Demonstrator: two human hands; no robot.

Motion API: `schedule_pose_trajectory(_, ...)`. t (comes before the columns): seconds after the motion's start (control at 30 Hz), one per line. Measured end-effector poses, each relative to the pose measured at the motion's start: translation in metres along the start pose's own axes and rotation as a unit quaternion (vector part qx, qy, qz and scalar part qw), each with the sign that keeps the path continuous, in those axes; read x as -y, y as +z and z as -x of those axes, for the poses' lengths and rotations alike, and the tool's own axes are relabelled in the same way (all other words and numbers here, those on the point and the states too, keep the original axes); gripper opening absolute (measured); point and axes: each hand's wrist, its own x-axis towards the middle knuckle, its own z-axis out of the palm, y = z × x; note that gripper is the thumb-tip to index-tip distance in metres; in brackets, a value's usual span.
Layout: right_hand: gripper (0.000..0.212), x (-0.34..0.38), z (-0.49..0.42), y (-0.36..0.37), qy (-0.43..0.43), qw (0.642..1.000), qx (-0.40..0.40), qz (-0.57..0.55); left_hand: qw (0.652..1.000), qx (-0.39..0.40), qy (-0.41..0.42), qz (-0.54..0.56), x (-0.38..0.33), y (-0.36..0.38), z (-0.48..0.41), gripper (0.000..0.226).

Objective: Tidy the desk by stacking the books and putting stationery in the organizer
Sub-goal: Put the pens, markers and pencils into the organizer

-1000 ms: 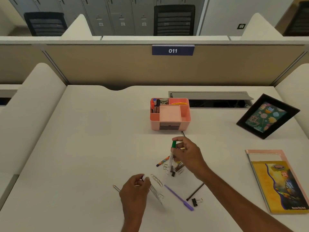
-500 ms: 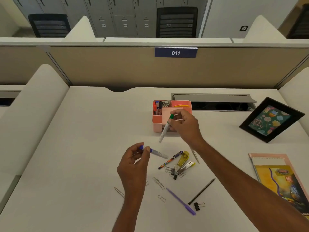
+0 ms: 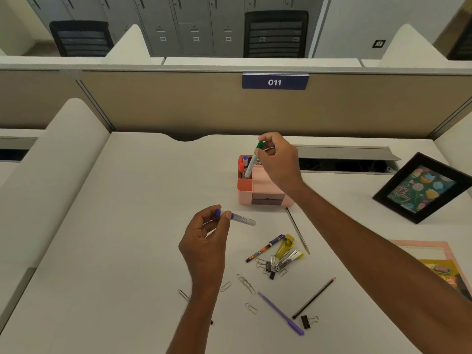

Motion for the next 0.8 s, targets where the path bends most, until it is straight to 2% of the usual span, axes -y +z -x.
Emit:
schedule_pose_trajectory(0.43,0.021,-0.036,-0.004,0.037,-0.002,0.986,0.083,0.147,1.0,-0.004,-0.002,-0.011,0.008,-0.003,-0.008,0.028)
schedule_pose_trajectory(0.6,0.013,-0.04,-0.003,0.042,-0.003,0.981,0.083,0.173,1.0,-0.005,0.003,-0.019,0.01,-0.003,-0.01,0.029)
schedule_pose_trajectory(0.8,0.021,-0.042,0.001,0.045,-0.011,0.978,0.093,0.188,1.0,-0.005,0.004,-0.024,0.013,-0.004,-0.011,0.027)
